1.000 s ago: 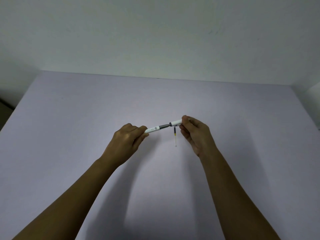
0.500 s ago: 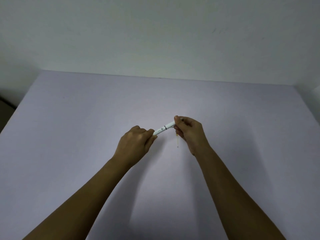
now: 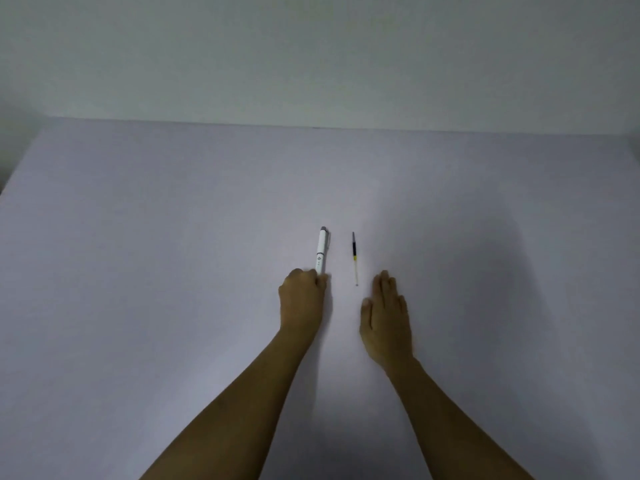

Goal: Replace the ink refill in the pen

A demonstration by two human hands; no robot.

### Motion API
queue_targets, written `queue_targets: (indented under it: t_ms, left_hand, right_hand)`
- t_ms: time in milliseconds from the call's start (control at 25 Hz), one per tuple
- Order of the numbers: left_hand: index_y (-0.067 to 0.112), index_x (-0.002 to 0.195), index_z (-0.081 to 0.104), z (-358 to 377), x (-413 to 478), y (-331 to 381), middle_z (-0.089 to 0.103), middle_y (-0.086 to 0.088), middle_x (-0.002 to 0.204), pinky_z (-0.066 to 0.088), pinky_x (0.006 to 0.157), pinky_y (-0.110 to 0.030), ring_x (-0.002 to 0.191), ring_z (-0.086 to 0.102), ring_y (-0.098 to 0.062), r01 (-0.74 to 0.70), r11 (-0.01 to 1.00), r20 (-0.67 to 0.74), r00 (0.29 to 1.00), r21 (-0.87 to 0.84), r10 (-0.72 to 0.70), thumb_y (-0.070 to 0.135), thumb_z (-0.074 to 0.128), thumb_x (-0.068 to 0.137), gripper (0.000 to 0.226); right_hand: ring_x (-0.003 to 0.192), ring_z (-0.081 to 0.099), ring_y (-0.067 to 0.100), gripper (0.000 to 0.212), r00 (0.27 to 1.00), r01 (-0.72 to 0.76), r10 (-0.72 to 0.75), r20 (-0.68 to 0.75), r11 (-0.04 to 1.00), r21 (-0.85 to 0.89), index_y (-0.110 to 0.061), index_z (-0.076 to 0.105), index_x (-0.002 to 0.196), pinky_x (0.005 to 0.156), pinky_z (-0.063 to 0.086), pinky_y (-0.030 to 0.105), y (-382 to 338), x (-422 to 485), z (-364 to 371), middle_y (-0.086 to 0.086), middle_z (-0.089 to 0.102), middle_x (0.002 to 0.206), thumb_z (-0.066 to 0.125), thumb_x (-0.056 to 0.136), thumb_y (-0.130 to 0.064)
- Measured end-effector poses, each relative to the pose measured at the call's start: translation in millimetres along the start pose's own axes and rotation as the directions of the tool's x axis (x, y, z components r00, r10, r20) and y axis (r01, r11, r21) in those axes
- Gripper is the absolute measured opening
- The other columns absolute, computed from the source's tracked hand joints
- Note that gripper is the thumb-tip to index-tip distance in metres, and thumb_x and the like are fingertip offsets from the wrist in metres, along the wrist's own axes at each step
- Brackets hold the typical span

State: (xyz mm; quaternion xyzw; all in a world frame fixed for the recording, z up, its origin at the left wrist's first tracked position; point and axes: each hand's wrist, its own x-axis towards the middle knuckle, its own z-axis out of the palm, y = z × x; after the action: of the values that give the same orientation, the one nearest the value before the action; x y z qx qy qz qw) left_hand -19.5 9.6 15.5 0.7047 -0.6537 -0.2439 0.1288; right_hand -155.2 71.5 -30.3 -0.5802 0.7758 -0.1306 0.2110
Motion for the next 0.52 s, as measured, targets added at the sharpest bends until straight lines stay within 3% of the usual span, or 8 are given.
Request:
queue_targets:
  t_ms: [120,280,440,520]
  left_hand:
    - [-0.001,0.091,0.065,14.8,1.3,7.6,0.063,-0.017,0.084,0.037,0.058,-0.029,0.068,0.056,-0.026,0.007,1.000,-0.039,0.999,-0.020,-0.008,0.023,0.049,0.096,0.030]
    - [-0.001,0.091,0.065,29.2,-2.3,3.0,0.063,-0.018,0.084,0.049,0.064,-0.034,0.071,0.058,-0.028,0.037,0.996,-0.073,0.996,-0.085,-0.044,0.021,0.053,0.094,0.025]
    - [0.000,0.091,0.063,34.0,-3.2,1.3,0.062,-0.015,0.084,0.047,0.061,-0.029,0.067,0.054,-0.022,0.040,0.994,-0.100,0.994,-0.103,-0.050,0.024,0.056,0.092,0.025]
    - [0.002,0.090,0.061,34.2,-3.0,1.8,0.061,-0.014,0.085,0.048,0.061,-0.029,0.067,0.054,-0.022,0.046,0.993,-0.100,0.993,-0.108,-0.057,0.028,0.056,0.092,0.027]
  right_hand:
    - [0.138,0.034,0.030,0.059,0.998,0.039,-0.045,-0.044,0.990,-0.139,-0.001,0.031,0.141,0.110,0.019,0.041,5.6,-4.2,8.3,0.017,0.035,0.149,0.020,0.092,-0.032]
    - [0.140,0.028,0.027,0.061,0.999,0.035,-0.041,-0.024,0.978,-0.204,-0.002,0.026,0.143,0.111,0.016,0.041,9.0,-1.8,8.9,0.014,0.030,0.152,0.017,0.092,-0.034]
    - [0.139,0.031,0.028,0.060,0.998,0.052,-0.060,-0.027,0.972,-0.230,-0.002,0.028,0.142,0.110,0.017,0.043,11.1,-1.1,10.6,0.015,0.032,0.151,0.018,0.092,-0.033]
    - [0.142,0.024,0.027,0.064,0.997,0.069,-0.073,-0.014,0.976,-0.207,-0.003,0.021,0.144,0.112,0.012,0.040,12.0,1.2,9.1,0.014,0.025,0.154,0.012,0.091,-0.036]
